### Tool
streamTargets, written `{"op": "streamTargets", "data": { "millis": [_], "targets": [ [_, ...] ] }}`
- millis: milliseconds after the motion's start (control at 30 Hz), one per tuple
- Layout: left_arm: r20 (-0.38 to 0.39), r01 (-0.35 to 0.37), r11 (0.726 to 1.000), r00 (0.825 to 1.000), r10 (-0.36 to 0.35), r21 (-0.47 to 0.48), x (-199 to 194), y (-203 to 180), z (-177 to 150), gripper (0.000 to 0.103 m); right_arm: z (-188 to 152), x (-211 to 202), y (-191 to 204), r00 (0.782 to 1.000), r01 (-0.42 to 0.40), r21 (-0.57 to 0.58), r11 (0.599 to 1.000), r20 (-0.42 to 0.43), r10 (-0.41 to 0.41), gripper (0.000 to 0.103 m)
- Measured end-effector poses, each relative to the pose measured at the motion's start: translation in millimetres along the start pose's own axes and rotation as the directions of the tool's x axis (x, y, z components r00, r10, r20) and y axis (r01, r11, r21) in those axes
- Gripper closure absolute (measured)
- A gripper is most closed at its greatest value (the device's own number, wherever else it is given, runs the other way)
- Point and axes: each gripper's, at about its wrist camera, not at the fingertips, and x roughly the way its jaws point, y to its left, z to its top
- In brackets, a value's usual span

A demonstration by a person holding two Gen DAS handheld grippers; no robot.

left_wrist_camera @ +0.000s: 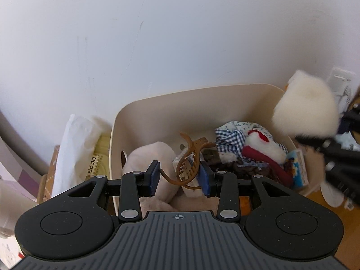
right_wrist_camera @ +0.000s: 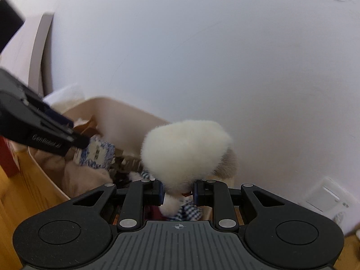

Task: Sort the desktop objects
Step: 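Carry the clip and plush over the basket and open both tools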

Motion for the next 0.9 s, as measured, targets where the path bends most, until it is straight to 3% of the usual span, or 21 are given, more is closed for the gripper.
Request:
{"op": "streamTargets", "data": {
  "millis": [100, 133, 167, 200, 300, 367, 433, 567, 700, 900],
  "targets": [
    [-0.019, 0.007, 1.000, 1.000, -0.007, -0.009, 7.8, -1.3, -1.3, 0.065, -0.5, 16.3, 8.7, 0.999, -0.015, -0.020, 1.000, -0.035, 0.014, 0.079],
    [-0.032, 0.014, 1.000, 0.999, -0.015, -0.017, 10.3, -1.2, -1.8, 0.065, -1.6, 20.8, 10.7, 0.999, -0.021, -0.013, 1.000, -0.045, 0.020, 0.076],
    [-0.043, 0.025, 0.999, 0.999, -0.026, -0.030, 12.4, -0.3, -2.5, 0.065, -2.8, 23.2, 12.0, 0.998, -0.026, -0.003, 1.000, -0.050, 0.026, 0.064],
    [-0.052, 0.031, 0.999, 0.998, -0.033, -0.041, 13.3, 0.7, -2.9, 0.063, -3.8, 24.4, 13.1, 0.998, -0.028, 0.002, 1.000, -0.050, 0.028, 0.064],
    [-0.054, 0.045, 0.998, 0.997, -0.047, -0.037, 13.1, -0.2, -3.7, 0.049, -5.2, 22.6, 15.0, 0.999, -0.028, -0.006, 1.000, -0.045, 0.028, 0.057],
    [-0.043, 0.032, 0.999, 0.999, -0.032, -0.014, 11.8, -4.0, -4.6, 0.040, -5.2, 18.8, 15.1, 0.999, -0.019, -0.013, 1.000, -0.034, 0.019, 0.043],
    [-0.044, 0.022, 1.000, 0.999, -0.022, -0.004, 11.5, -7.6, -4.7, 0.031, -5.1, 15.6, 11.6, 1.000, -0.012, -0.007, 1.000, -0.017, 0.012, 0.038],
    [-0.058, 0.023, 1.000, 0.998, -0.024, -0.010, 7.5, -8.9, -5.5, 0.029, -6.6, 3.9, 9.3, 1.000, 0.003, -0.003, 1.000, 0.007, -0.003, 0.027],
    [-0.057, 0.008, 1.000, 0.998, -0.009, -0.015, -1.2, -9.4, -7.3, 0.022, -9.4, -11.2, 5.3, 1.000, 0.017, -0.002, 1.000, 0.026, -0.017, 0.024],
    [-0.060, 0.028, 0.998, 0.998, -0.031, -0.051, -19.2, -7.6, -15.8, 0.021, -24.8, -34.6, 4.7, 0.998, 0.038, 0.010, 0.999, 0.040, -0.038, 0.015]
  ]
}}
